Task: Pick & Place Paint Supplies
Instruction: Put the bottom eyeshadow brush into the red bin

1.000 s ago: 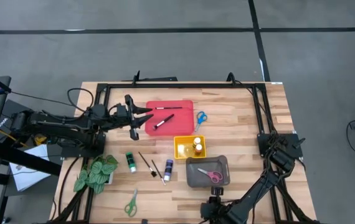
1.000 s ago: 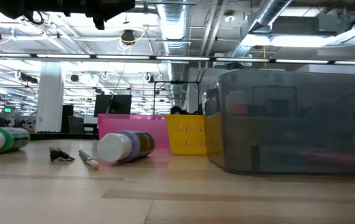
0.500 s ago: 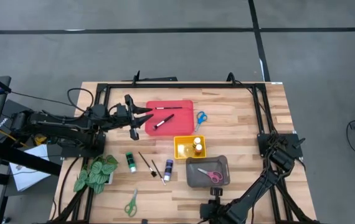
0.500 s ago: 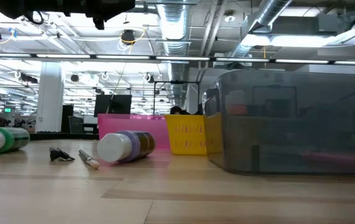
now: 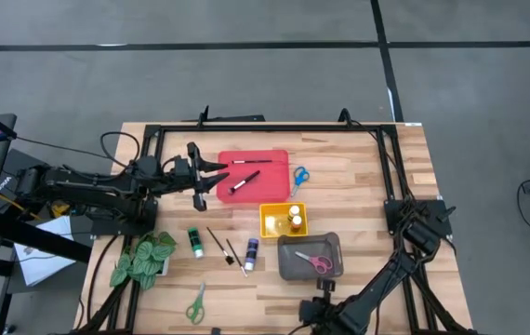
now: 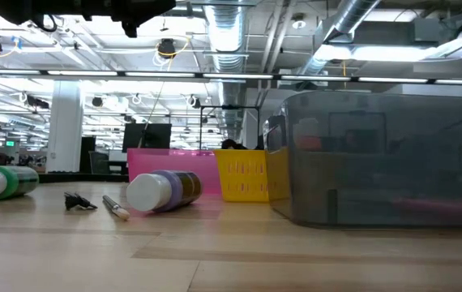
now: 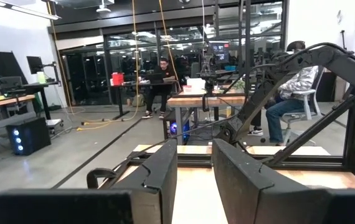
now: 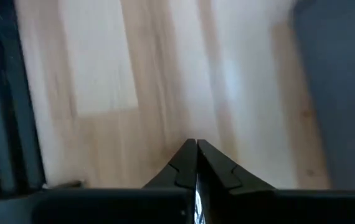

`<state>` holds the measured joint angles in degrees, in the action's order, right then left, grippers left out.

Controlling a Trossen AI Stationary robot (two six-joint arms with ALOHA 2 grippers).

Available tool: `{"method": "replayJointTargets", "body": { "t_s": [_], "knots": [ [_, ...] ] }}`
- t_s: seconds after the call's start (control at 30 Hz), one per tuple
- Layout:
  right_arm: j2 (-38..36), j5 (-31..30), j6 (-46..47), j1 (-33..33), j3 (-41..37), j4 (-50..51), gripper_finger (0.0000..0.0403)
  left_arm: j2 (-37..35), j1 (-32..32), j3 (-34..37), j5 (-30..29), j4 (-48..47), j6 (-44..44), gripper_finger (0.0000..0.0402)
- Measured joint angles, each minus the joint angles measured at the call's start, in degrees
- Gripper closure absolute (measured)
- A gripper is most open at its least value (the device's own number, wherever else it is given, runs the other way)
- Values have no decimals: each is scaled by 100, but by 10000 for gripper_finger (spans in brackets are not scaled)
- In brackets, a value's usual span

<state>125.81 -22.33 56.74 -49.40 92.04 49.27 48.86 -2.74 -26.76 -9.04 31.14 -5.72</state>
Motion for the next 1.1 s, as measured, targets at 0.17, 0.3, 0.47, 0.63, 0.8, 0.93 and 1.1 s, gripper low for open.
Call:
{"method": "replayJointTargets", "body": {
  "t_s": [0.17,0.3,0.47,0.63,0.8,0.93,1.1],
  "knots": [
    [-458,-550,226,-82,25,-21,403,0,0,0,0,2,0,307],
    [-675,-907,308,-120,25,-25,403,0,0,0,0,2,-2,307],
    [-869,-1272,469,-195,28,-80,403,0,0,0,-2,0,-33,307],
    [-959,-1660,631,-237,34,-220,403,0,0,-1,-4,-15,-42,307],
    [-988,-2107,782,-273,36,-216,403,0,0,0,-4,-37,-44,307],
    [-1071,-2246,564,-185,39,-87,403,0,0,-1,-5,-256,-35,307],
    [-1397,-2557,-383,152,39,261,403,0,0,-2,-7,-538,48,307]
  ]
}}
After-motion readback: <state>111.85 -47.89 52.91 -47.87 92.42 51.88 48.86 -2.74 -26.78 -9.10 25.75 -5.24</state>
